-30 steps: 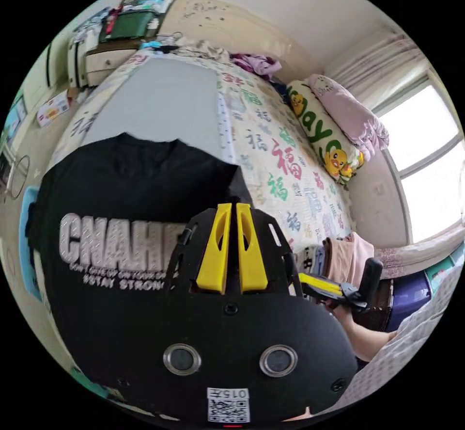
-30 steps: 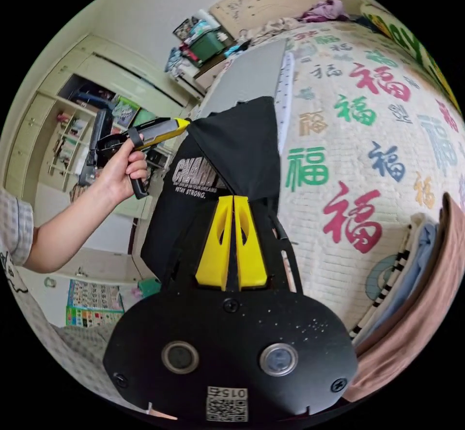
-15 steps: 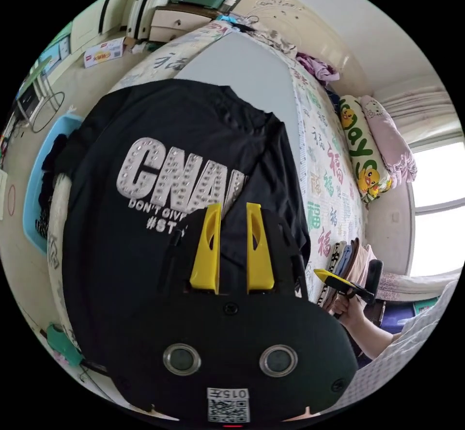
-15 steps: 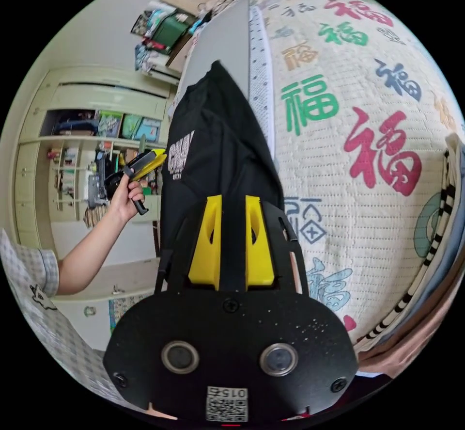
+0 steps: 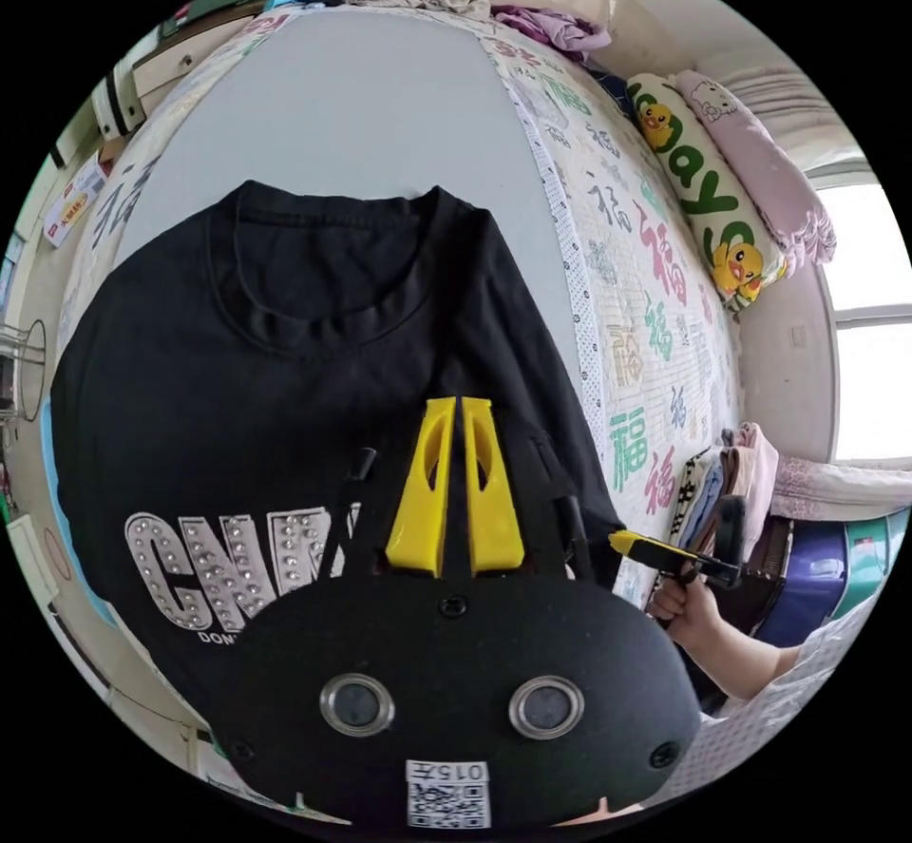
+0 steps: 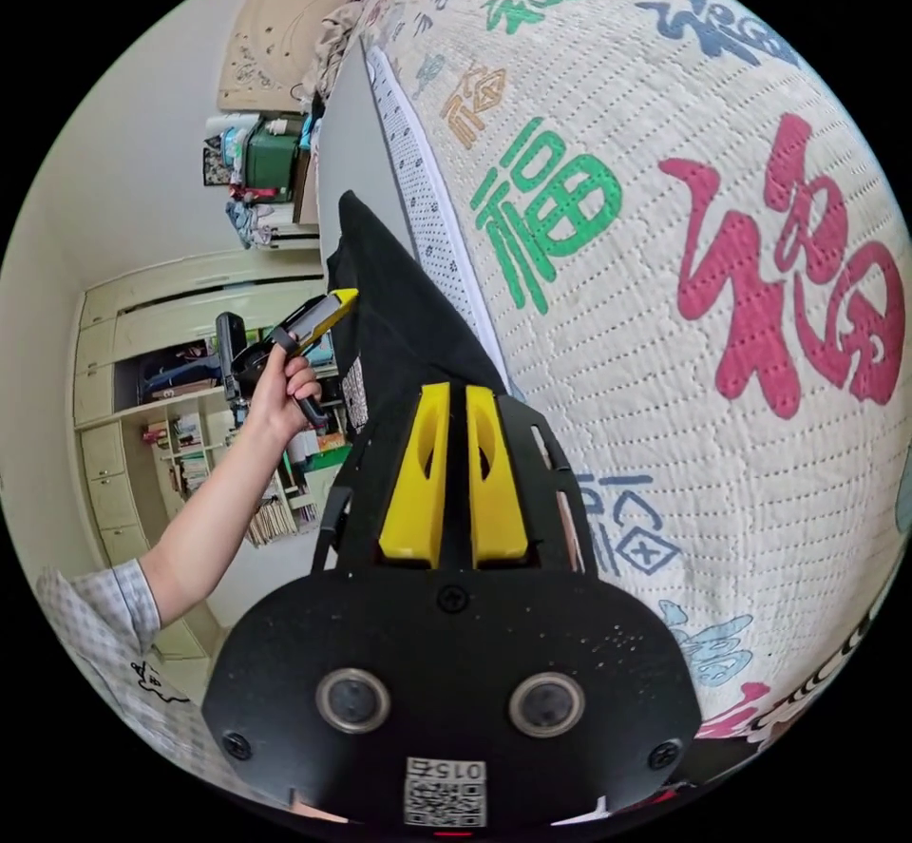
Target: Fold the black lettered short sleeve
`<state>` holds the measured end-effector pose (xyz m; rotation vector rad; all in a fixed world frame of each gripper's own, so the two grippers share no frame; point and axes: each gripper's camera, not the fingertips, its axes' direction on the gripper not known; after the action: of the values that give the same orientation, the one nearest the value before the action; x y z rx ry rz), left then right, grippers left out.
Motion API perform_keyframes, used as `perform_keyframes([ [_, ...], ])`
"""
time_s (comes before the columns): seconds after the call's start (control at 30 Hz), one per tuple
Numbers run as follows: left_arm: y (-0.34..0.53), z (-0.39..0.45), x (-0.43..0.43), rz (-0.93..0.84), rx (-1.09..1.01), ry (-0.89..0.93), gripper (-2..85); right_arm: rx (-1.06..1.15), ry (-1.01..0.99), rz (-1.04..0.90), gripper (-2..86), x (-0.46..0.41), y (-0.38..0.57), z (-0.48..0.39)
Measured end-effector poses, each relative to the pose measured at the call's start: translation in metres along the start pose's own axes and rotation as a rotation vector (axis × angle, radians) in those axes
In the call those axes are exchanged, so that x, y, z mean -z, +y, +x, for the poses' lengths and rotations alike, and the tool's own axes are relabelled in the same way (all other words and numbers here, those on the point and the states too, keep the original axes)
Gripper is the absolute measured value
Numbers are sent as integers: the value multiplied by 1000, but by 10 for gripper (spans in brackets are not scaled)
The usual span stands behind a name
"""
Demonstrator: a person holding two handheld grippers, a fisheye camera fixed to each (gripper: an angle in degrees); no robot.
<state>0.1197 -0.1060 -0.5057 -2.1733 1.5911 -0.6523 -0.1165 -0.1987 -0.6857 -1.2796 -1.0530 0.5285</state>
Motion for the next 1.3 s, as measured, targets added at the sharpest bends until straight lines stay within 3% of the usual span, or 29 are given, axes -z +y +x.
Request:
perform_keyframes([
  [0.17, -36, 11, -6, 55, -19, 87, -4, -10, -5, 83, 15, 4, 13, 4],
  [0.3, -55, 12, -8, 35, -14, -41, 30, -45, -66, 77, 10, -1, 20, 14],
  [0.47, -26, -34, -9, -16, 141, 133, 99, -44, -105, 64, 8, -19, 31, 20],
  [0.7, -10, -49, -23, -10, 114, 178, 7, -36, -119, 41, 3, -39, 40, 26],
  [0.93, -61, -32, -34, 42, 12, 223, -2, -84, -76, 164, -1, -28, 50, 37],
  [1.3, -86, -56, -46, -72, 78, 284, 69, -145, -259, -19, 90, -77, 63, 61],
])
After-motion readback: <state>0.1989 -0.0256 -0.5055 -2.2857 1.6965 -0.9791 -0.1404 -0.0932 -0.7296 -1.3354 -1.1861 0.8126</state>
